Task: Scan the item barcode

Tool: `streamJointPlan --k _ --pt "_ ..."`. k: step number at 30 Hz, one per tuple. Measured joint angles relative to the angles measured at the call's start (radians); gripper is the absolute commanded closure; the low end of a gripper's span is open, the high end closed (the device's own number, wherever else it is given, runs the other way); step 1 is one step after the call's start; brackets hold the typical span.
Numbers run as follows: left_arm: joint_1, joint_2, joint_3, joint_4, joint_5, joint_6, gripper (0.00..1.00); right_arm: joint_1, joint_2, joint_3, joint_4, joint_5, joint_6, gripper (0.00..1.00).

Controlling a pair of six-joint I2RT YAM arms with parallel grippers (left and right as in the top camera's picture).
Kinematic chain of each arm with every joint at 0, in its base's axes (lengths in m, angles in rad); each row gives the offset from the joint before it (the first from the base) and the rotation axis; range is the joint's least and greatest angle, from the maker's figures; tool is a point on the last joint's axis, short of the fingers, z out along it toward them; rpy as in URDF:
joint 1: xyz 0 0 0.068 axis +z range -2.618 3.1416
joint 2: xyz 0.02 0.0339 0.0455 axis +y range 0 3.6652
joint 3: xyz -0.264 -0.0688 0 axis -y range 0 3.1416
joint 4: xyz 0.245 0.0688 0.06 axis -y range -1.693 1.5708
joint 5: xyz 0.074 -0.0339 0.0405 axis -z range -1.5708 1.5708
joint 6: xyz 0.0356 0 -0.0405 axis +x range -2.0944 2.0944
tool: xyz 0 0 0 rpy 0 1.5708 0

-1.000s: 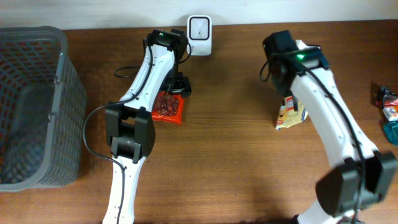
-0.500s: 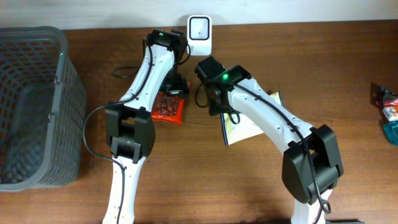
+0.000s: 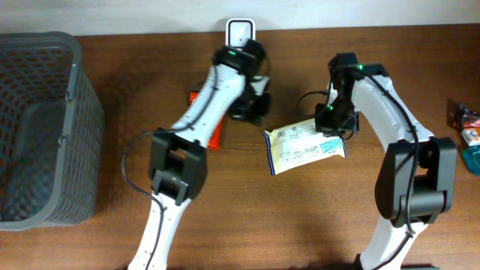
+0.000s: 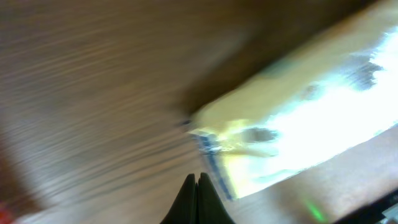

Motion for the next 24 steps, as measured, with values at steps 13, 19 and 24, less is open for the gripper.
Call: streamJointPlan --k 13,19,24 --pt "-0.129 0.14 0.0 0.139 0.024 -0.096 1.0 -0.151 0.002 -0.16 0.124 -0.135 -0.077 0.96" --pt "-0.044 0.161 0.164 -0.116 -0.139 -0.112 1.0 -0.1 0.002 -0.152 0.057 -0.13 -0.08 0.96" --pt "0.169 0.169 0.431 -0.271 -0.201 -0.114 0.84 -0.089 0.006 0.016 -0.107 -0.107 -0.087 0.38"
